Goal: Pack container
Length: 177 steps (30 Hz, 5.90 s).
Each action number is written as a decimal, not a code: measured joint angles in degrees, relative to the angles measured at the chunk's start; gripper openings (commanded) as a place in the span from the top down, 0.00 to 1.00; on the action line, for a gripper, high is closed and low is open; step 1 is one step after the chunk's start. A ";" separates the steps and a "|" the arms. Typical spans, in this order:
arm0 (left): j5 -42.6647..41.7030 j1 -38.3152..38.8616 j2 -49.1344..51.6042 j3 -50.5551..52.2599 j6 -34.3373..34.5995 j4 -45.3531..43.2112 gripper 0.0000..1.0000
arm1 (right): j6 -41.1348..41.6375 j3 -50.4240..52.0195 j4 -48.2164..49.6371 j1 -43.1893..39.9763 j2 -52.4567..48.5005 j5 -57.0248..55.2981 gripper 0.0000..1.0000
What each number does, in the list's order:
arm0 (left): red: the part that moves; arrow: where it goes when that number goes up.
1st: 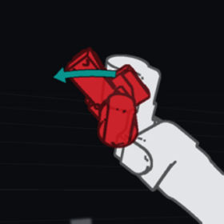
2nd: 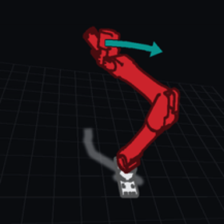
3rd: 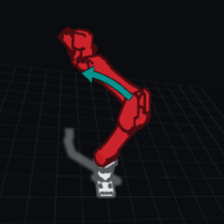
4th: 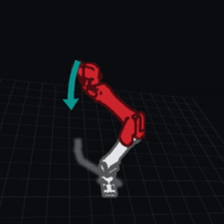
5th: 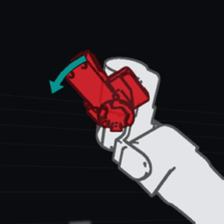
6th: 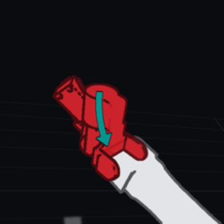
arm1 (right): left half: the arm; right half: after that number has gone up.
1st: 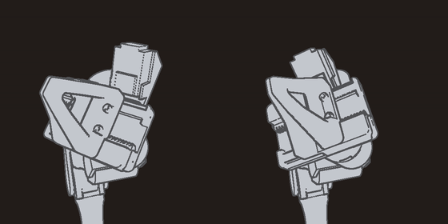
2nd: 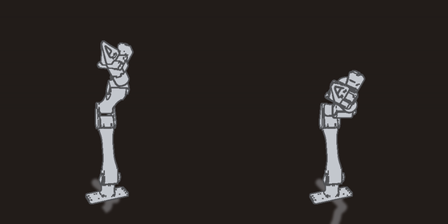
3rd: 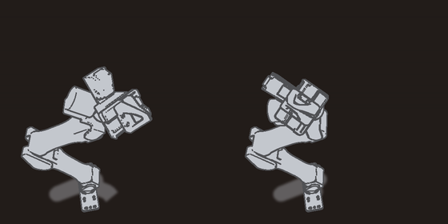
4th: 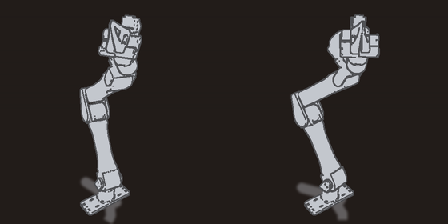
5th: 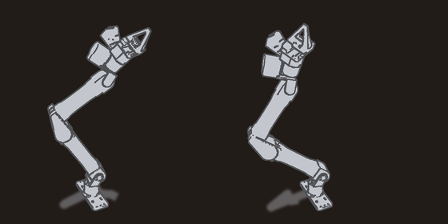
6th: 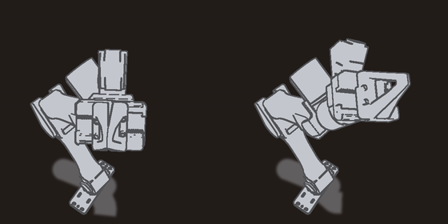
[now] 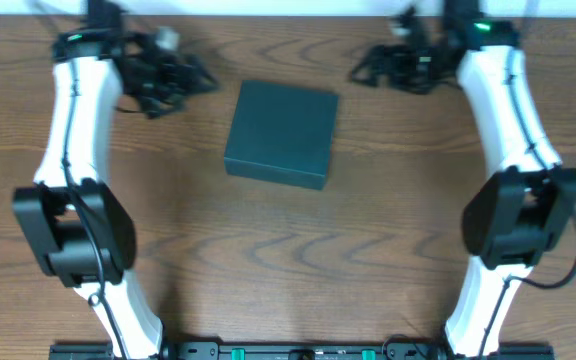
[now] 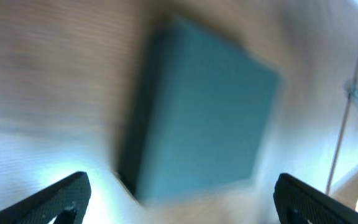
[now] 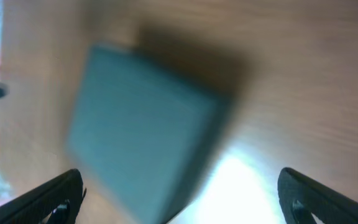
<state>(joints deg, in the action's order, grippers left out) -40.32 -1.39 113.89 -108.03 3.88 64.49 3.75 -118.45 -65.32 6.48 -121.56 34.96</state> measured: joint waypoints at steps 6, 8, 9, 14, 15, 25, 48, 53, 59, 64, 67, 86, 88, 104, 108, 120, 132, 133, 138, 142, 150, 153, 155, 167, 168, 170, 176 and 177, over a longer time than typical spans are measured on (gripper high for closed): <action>1.36 -1.62 -25.09 -2.08 -7.28 6.95 0.05 | -4.59 -4.70 -13.49 -2.84 15.85 -1.92 0.01; 5.29 -4.61 -34.77 -2.99 -8.72 6.97 0.05 | -5.55 -4.04 -15.76 -4.96 23.43 -3.76 0.01; 7.87 -4.70 -39.80 -3.48 -9.16 7.26 0.05 | -5.75 -2.29 -15.89 -5.03 29.18 -5.03 0.01; 11.21 -2.47 -54.84 6.05 -9.42 7.93 0.05 | -0.35 20.15 2.03 1.66 49.62 -13.68 0.01; 10.25 -2.19 -55.21 9.05 -9.01 7.87 0.05 | 0.72 22.97 6.80 1.97 50.93 -14.97 0.01; 19.56 11.45 -69.59 44.17 6.05 -9.33 0.05 | 6.80 2.23 5.62 2.01 16.41 -16.33 0.01; 19.41 17.55 -46.64 22.34 1.88 -0.83 0.05 | 4.81 5.40 11.45 4.76 17.49 -18.86 0.01; 29.00 24.30 -52.98 30.49 5.27 -4.35 0.05 | 4.35 -9.90 -9.25 -0.42 6.58 -13.03 0.01; 32.22 19.39 -55.78 30.56 5.11 -8.87 0.05 | 0.20 -11.67 -24.04 -10.78 18.86 -15.98 0.25; 33.03 14.49 -54.66 30.58 3.28 -15.54 0.69 | -1.77 7.61 -19.02 -15.21 40.83 -15.39 0.98; 32.52 8.11 -51.98 30.49 1.14 -22.73 0.90 | -1.79 27.21 -12.17 -15.15 51.84 -14.99 0.98; 8.28 1.11 -58.21 36.44 -8.28 1.46 0.94 | 44.87 45.72 118.22 -11.78 12.28 32.04 0.99; 8.87 1.20 -59.36 41.92 -7.04 -3.67 0.94 | 51.49 36.22 119.25 -11.47 10.36 36.87 0.99; 12.02 4.31 -26.10 -5.18 -6.38 -1.99 0.94 | 74.12 62.95 125.13 -2.49 37.73 53.24 0.98; 14.60 8.35 -27.34 -19.02 -11.43 16.26 0.94 | 66.10 78.40 114.90 -3.26 37.29 48.70 0.99; 27.91 18.80 -40.48 25.99 -5.07 -4.61 0.94 | 17.07 42.34 41.46 -6.27 32.72 -10.29 0.99; 24.33 2.01 -23.63 24.90 1.88 -17.38 0.94 | 7.87 15.85 -6.93 -1.99 37.57 -32.76 0.99; 25.51 0.17 -23.98 22.01 1.73 -13.16 0.94 | 8.92 19.23 -7.26 -2.14 39.06 -35.23 0.99; 24.83 -17.70 -26.38 17.86 1.60 -10.01 0.94 | 10.29 39.32 4.63 -15.21 48.00 -37.18 0.99; 20.74 -31.26 -23.65 17.81 1.20 -16.22 0.94 | 8.20 48.22 19.89 -34.21 47.93 -28.13 0.98; 13.53 -23.91 -1.97 1.62 6.14 -17.99 0.94 | 8.66 22.49 17.84 -31.04 9.55 -18.03 0.99; 11.39 -17.09 4.42 -5.20 6.43 -12.15 0.94 | 8.02 7.23 9.11 -22.67 -1.36 -17.66 0.99; 11.21 -9.16 6.80 -7.80 4.63 -5.38 0.94 | 7.08 -3.37 1.18 -12.76 -6.82 -19.43 0.99; 14.27 -1.64 -13.44 -9.38 -1.99 13.64 0.94 | 6.10 -13.99 -22.62 -2.47 4.42 -26.05 0.98; 15.06 -1.79 -16.98 -9.40 -2.47 14.40 0.94 | 6.10 -13.53 -22.91 -3.13 7.78 -26.27 0.99; 16.20 -1.42 -24.24 -9.18 -3.17 14.97 0.94 | 6.32 -11.58 -22.23 -3.02 14.69 -26.95 0.99; 20.13 -0.90 -49.33 5.99 -4.13 5.40 0.94 | 9.64 11.74 -5.29 2.36 45.07 -32.48 0.99; 20.68 -0.92 -51.89 9.53 -3.87 2.67 0.94 | 10.16 16.92 -1.77 2.38 49.16 -33.07 0.99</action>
<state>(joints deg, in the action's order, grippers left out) -19.64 -2.31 62.00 -98.50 0.01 67.16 13.91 -101.54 -67.09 8.86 -72.40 1.89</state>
